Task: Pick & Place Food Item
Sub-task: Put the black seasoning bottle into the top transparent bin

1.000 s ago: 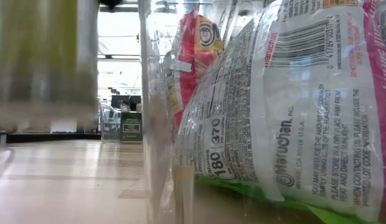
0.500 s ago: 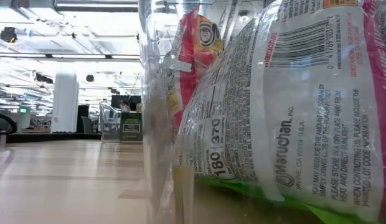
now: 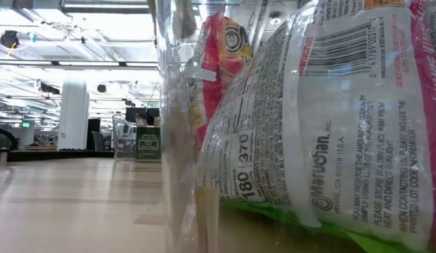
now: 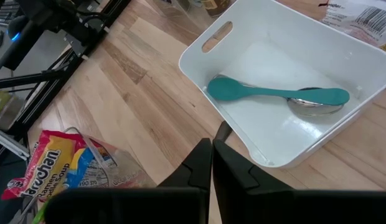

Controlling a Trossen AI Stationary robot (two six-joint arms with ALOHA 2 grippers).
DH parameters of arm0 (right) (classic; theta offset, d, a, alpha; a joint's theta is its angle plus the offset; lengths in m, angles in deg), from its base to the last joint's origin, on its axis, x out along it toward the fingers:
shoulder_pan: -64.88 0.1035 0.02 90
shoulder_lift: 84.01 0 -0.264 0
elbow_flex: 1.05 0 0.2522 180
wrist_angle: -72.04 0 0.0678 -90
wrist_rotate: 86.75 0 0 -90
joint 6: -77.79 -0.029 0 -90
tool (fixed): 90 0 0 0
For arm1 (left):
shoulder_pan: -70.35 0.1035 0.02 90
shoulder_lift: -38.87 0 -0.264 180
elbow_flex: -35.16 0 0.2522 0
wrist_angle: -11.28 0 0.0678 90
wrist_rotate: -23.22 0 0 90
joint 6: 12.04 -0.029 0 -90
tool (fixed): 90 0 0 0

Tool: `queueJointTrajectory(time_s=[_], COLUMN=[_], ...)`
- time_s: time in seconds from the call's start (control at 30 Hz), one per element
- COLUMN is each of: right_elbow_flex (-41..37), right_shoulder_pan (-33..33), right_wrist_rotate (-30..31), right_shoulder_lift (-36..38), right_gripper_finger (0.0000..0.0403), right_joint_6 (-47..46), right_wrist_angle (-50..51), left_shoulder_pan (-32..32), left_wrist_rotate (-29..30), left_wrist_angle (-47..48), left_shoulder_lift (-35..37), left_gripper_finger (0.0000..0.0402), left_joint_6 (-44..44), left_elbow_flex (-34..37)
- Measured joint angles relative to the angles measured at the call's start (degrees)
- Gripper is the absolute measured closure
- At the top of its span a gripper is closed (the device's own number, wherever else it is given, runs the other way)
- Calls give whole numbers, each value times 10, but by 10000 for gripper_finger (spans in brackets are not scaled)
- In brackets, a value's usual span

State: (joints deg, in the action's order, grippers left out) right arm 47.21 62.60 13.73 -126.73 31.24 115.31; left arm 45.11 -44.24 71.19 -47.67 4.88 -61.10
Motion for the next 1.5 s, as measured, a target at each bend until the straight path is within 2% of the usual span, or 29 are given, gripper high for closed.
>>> queueJointTrajectory(time_s=[0.23, 0.53, 0.8, 0.93, 1.17, 1.3, 1.5], right_elbow_flex=[0, 0, 0, 0, 0, 0, 0], right_shoulder_pan=[0, 0, 0, 0, 0, 0, 0], right_wrist_rotate=[0, 0, 0, 0, 0, 0, 0], right_shoulder_lift=[0, 0, 0, 0, 0, 0, 0], right_gripper_finger=[395, 395, 395, 395, 395, 395, 395], right_joint_6=[0, 0, 0, 0, 0, 0, 0], right_wrist_angle=[0, 0, 0, 0, 0, 0, 0], left_shoulder_pan=[104, 284, 419, 449, 459, 460, 462], left_wrist_rotate=[0, 0, -17, -30, -30, -30, -27], left_wrist_angle=[2, 27, -10, -51, -53, -86, -113], left_shoulder_lift=[7, 26, 26, 26, 20, 16, 16], left_gripper_finger=[196, 197, 197, 203, 192, 204, 194], left_joint_6=[-1, -1, 16, 54, 62, 63, 62], left_elbow_flex=[0, 0, 0, 0, 9, 46, 131])
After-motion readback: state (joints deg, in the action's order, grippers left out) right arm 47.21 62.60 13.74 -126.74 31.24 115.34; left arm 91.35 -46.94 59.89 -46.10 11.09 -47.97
